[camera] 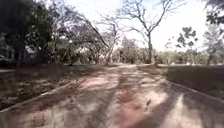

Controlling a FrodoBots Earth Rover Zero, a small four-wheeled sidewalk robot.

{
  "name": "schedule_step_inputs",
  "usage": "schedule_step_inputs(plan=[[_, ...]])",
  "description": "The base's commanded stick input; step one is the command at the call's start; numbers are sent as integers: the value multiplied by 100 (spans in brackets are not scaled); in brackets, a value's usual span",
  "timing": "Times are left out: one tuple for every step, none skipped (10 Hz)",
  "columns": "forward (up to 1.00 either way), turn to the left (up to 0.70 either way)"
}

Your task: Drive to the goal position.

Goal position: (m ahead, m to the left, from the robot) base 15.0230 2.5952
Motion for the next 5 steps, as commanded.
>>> schedule_step_inputs(plan=[[85, 0], [85, 0], [85, 0], [85, 0], [85, 0]])
